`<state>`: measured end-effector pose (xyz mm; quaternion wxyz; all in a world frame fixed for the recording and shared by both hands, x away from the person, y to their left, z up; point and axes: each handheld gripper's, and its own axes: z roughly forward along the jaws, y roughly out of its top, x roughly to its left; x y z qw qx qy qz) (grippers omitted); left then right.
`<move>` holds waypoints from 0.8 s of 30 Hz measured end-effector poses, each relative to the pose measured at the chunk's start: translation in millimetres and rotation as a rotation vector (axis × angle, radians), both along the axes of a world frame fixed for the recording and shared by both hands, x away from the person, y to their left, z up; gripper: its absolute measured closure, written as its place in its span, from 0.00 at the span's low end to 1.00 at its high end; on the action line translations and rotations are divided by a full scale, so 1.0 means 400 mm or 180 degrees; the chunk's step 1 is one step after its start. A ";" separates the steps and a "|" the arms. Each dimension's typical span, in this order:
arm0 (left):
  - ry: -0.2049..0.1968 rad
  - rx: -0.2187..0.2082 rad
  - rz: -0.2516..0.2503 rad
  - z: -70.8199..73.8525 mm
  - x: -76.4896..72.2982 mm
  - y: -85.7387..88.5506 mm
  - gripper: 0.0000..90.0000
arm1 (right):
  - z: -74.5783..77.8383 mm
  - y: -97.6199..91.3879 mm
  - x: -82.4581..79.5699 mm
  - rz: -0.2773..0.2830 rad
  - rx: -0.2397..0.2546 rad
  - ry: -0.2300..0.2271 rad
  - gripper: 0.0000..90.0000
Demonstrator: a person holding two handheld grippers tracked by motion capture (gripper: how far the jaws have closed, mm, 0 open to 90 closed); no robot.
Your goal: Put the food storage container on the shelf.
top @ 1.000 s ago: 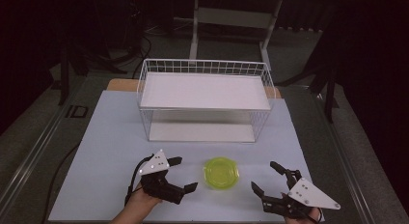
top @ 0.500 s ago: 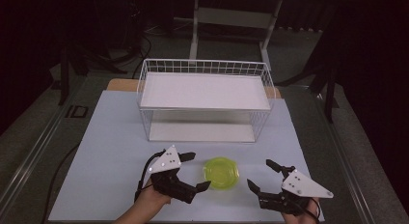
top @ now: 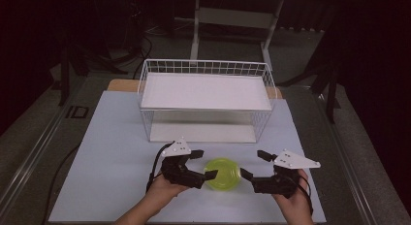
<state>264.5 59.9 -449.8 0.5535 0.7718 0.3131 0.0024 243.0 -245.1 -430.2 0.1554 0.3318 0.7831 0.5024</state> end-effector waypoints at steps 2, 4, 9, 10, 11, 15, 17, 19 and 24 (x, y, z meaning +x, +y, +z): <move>0.0079 0.0042 0.0058 -0.014 0.008 -0.006 0.17 | -0.017 0.009 0.015 0.0003 0.0039 0.0099 0.15; 0.0099 0.0115 0.0093 -0.029 0.008 -0.015 0.17 | -0.036 0.020 0.027 -0.0024 -0.0024 0.0217 0.16; 0.0361 0.0288 0.0287 -0.063 0.006 -0.033 0.22 | -0.072 0.038 0.048 -0.0094 -0.0136 0.0456 0.24; 0.0446 0.0267 0.0283 -0.071 0.007 -0.033 0.23 | -0.078 0.038 0.052 -0.0114 -0.0130 0.0512 0.25; 0.0497 0.0324 0.0319 -0.078 0.007 -0.034 0.27 | -0.084 0.038 0.056 -0.0114 -0.0104 0.0598 0.26; 0.0674 0.0295 0.0361 -0.100 0.004 -0.034 0.34 | -0.099 0.033 0.062 -0.0194 0.0028 0.0844 0.34; 0.0766 0.0252 0.0389 -0.106 0.004 -0.032 0.37 | -0.104 0.030 0.066 -0.0214 0.0054 0.0959 0.37; 0.0837 0.0234 0.0403 -0.109 0.002 -0.031 0.39 | -0.114 0.028 0.070 -0.0225 0.0081 0.1087 0.38; 0.1002 0.0238 0.0482 -0.123 0.001 -0.027 0.45 | -0.136 0.029 0.074 -0.0261 0.0085 0.1227 0.44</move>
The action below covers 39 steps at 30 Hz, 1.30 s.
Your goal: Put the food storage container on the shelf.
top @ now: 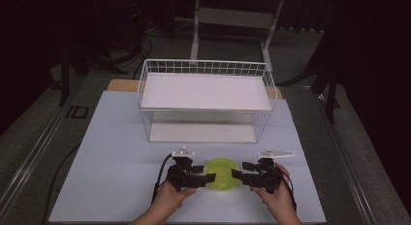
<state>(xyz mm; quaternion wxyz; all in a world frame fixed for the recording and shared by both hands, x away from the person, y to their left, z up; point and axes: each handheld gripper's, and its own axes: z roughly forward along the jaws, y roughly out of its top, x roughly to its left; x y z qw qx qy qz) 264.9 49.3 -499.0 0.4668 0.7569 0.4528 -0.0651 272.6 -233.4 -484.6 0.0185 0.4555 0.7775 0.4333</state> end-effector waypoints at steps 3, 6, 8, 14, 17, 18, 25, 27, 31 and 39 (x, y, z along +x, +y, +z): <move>0.0119 -0.0051 0.0036 -0.008 0.004 0.004 0.54 | -0.007 -0.001 0.002 0.0008 0.0047 0.0054 0.48; 0.0139 -0.0052 0.0031 -0.013 0.003 0.005 0.62 | -0.014 -0.002 0.004 0.0001 0.0089 0.0169 0.50; 0.0174 -0.0077 0.0022 -0.016 0.003 0.007 0.68 | -0.019 -0.001 0.003 0.0006 0.0071 0.0204 0.53; 0.0247 -0.0120 0.0001 -0.020 -0.002 0.005 0.76 | -0.012 0.002 -0.005 0.0000 0.0162 0.0289 0.70; 0.0222 -0.0177 0.0064 -0.014 -0.009 0.013 0.85 | 0.000 -0.011 -0.011 0.0004 0.0316 0.0302 0.87; 0.0154 -0.0119 0.0103 -0.009 -0.016 0.010 0.87 | 0.003 -0.010 -0.015 0.0001 0.0316 0.0277 0.88; 0.0000 -0.0072 0.0145 0.012 -0.027 0.019 0.90 | 0.033 0.020 -0.048 0.0015 0.0018 0.0010 0.90; -0.0020 -0.0076 0.0153 0.030 -0.027 0.022 0.90 | 0.046 0.022 -0.048 0.0012 0.0028 -0.0018 0.90; -0.0073 -0.0098 0.0147 0.082 -0.025 0.032 0.91 | 0.081 0.022 -0.046 0.0002 0.0136 -0.0029 0.90; -0.0303 -0.0099 0.0197 0.192 -0.022 0.053 0.91 | 0.177 0.036 -0.036 0.0032 0.0257 -0.0223 0.90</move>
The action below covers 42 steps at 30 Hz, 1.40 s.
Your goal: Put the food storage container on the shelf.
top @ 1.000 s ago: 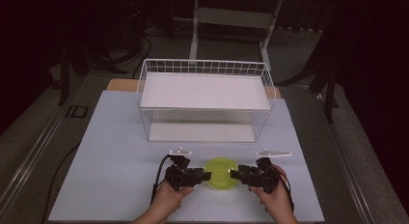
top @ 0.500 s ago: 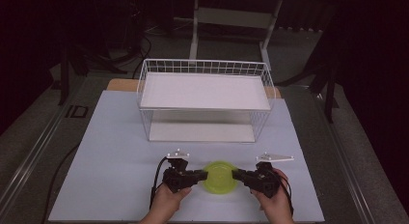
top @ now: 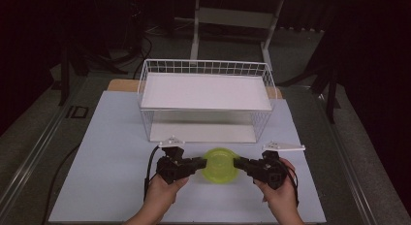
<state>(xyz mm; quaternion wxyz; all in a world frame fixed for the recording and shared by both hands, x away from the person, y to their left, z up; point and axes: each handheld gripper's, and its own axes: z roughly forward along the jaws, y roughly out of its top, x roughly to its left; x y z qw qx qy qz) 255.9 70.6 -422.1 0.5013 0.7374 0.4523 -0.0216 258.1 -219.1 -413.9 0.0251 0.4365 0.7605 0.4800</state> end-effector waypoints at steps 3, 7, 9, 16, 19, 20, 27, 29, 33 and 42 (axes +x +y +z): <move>-0.0078 -0.0006 0.0022 0.039 0.004 0.011 0.91 | 0.034 0.009 0.007 0.0004 0.0035 -0.0086 0.90; -0.0183 -0.0005 0.0053 0.091 0.012 0.025 0.91 | 0.082 0.024 0.019 0.0011 0.0079 -0.0184 0.90; -0.0219 -0.0004 0.0070 0.117 0.020 0.032 0.91 | 0.101 0.029 0.026 0.0007 0.0101 -0.0215 0.90; -0.0284 -0.0011 0.0104 0.183 0.044 0.049 0.91 | 0.162 0.048 0.057 -0.0051 0.0194 -0.0207 0.90; -0.0341 0.0026 0.0147 0.213 0.055 0.054 0.91 | 0.186 0.057 0.072 -0.0051 0.0174 -0.0250 0.89; -0.0337 0.0022 0.0157 0.219 0.059 0.055 0.91 | 0.194 0.060 0.078 -0.0057 0.0173 -0.0265 0.89; -0.0362 -0.0044 0.0197 0.251 0.079 0.071 0.91 | 0.234 0.076 0.107 -0.0064 0.0162 -0.0301 0.89; -0.0375 -0.0031 0.0233 0.270 0.097 0.081 0.91 | 0.256 0.091 0.126 -0.0068 0.0122 -0.0307 0.89; -0.0351 -0.0041 0.0270 0.288 0.123 0.088 0.91 | 0.272 0.102 0.155 -0.0092 0.0125 -0.0295 0.89; -0.0323 -0.0071 0.0261 0.323 0.201 0.100 0.91 | 0.312 0.113 0.230 -0.0145 0.0157 -0.0233 0.89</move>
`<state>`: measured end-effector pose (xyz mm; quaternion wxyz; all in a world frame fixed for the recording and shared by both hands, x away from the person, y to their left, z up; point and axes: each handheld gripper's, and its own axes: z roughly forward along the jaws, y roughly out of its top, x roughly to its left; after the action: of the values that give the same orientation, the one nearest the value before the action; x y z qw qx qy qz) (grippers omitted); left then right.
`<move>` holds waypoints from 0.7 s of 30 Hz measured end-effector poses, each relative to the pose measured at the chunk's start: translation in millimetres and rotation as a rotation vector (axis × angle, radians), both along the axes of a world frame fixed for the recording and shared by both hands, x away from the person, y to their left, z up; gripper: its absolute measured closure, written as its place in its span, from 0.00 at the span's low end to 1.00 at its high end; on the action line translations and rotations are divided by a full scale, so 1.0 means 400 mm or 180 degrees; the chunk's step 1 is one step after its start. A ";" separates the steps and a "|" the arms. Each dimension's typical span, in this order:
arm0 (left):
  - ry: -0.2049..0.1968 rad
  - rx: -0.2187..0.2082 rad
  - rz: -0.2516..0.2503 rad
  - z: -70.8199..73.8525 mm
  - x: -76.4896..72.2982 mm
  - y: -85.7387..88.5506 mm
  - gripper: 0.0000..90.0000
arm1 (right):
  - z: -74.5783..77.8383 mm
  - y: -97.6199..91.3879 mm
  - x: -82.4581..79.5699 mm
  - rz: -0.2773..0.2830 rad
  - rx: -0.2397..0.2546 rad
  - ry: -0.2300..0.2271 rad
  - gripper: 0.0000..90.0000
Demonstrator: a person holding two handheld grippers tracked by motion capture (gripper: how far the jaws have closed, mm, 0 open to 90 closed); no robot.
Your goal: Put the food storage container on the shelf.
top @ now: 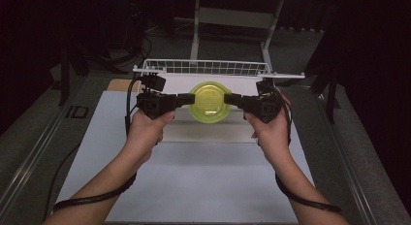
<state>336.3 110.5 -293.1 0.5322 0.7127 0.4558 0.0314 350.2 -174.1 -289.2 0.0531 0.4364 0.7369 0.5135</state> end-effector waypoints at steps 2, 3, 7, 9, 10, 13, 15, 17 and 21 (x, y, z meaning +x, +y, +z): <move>0.0047 -0.0030 -0.0012 0.001 0.018 0.005 0.91 | 0.005 0.005 0.015 -0.0009 -0.0022 0.0008 0.89; 0.0059 -0.0036 -0.0010 0.001 0.026 0.007 0.91 | 0.007 0.007 0.023 -0.0017 -0.0036 0.0022 0.89; 0.0174 -0.0095 -0.0010 -0.011 0.061 0.018 0.91 | 0.007 0.019 0.057 -0.0037 -0.0076 0.0123 0.89; 0.0228 -0.0109 0.0004 -0.017 0.076 0.020 0.91 | 0.005 0.023 0.074 -0.0055 -0.0089 0.0168 0.89; 0.0246 -0.0122 0.0015 -0.020 0.083 0.020 0.91 | 0.004 0.026 0.082 -0.0065 -0.0107 0.0211 0.89; 0.0273 -0.0082 0.0020 -0.024 0.099 0.015 0.91 | -0.001 0.028 0.102 -0.0102 -0.0127 0.0342 0.88; 0.0310 -0.0075 0.0002 -0.029 0.108 0.012 0.91 | -0.005 0.026 0.111 -0.0137 -0.0123 0.0394 0.88; 0.0338 -0.0124 0.0020 -0.037 0.114 0.011 0.91 | -0.011 0.022 0.118 -0.0146 -0.0115 0.0468 0.88; 0.0274 -0.0098 0.0045 -0.038 0.120 0.007 0.90 | -0.011 0.020 0.126 -0.0156 -0.0132 0.0484 0.88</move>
<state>384.5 113.2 -308.2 0.5228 0.7019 0.4837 -0.0026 400.7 -165.9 -293.6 0.0186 0.4909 0.7384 0.4620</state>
